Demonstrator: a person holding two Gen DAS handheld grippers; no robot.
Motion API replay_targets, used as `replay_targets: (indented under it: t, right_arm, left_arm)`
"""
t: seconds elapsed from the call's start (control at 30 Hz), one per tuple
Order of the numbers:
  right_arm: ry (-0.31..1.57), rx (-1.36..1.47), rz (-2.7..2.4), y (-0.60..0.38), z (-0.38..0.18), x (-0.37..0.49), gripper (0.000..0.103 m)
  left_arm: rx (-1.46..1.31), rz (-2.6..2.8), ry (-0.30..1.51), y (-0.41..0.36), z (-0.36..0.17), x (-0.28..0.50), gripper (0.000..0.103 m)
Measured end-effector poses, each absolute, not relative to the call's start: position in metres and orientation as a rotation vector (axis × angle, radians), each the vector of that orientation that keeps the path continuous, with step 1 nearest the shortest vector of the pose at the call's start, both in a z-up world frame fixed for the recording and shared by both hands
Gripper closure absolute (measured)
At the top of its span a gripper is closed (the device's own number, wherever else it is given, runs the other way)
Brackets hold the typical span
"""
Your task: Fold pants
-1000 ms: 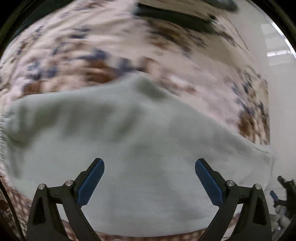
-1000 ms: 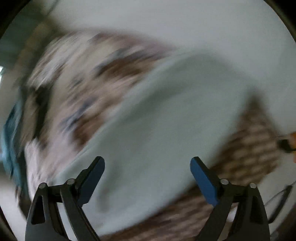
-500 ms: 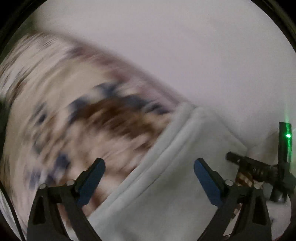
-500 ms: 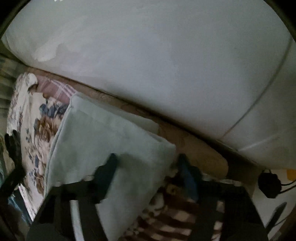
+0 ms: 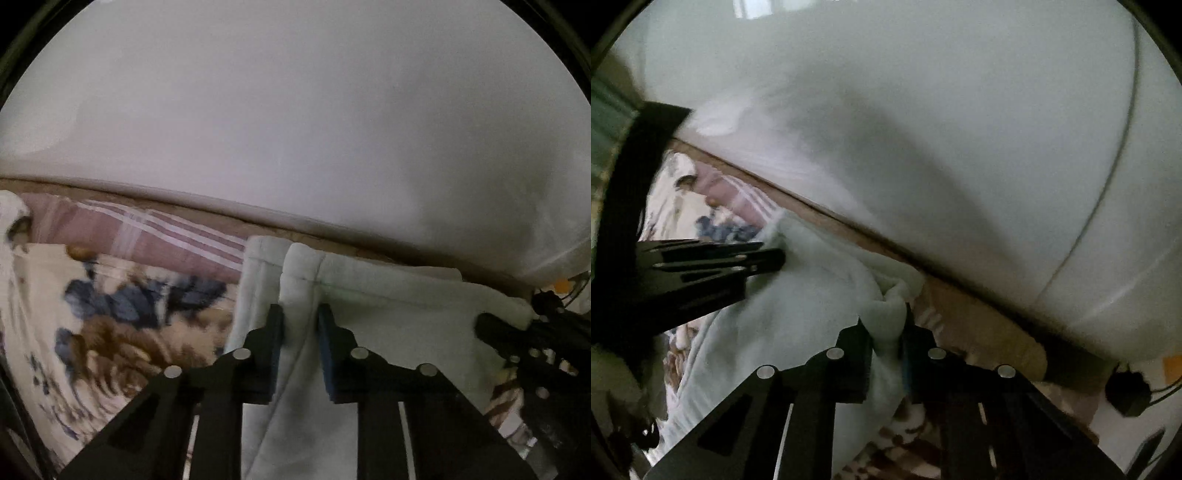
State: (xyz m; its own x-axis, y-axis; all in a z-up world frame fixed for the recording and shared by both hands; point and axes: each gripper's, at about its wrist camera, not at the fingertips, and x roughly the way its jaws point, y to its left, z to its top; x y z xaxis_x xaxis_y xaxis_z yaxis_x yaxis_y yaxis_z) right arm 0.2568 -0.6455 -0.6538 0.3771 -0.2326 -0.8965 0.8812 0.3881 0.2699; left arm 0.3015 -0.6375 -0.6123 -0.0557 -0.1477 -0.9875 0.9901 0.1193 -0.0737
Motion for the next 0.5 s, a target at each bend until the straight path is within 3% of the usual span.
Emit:
replay_targets:
  t: [0.2,0.37,0.4,0.43,0.5]
  right_arm:
    - [0.835,0.784,-0.799,-0.639,-0.622,0.268,0.090]
    - [0.935,0.840,-0.828,-0.657,-0.659,0.276,0.088]
    - [1.003,0.850,-0.816,-0.661,-0.672,0.280,0.087]
    - [1.081,0.859,-0.803,-0.665,-0.684,0.282,0.079]
    - [1.086,0.902,-0.779,-0.667,-0.685,0.273,0.071]
  left_arm:
    - [0.923,-1.189,1.083,-0.624,-0.576,0.320,0.093]
    - [0.839,-1.081,1.208,-0.635,-0.596,0.359,0.092]
    - [0.813,-1.077,1.229,-0.633,-0.596,0.364,0.090]
    - [0.784,-1.075,1.250,-0.629,-0.594,0.368,0.088]
    - [0.731,-1.055,1.245,-0.617,-0.586,0.377,0.071]
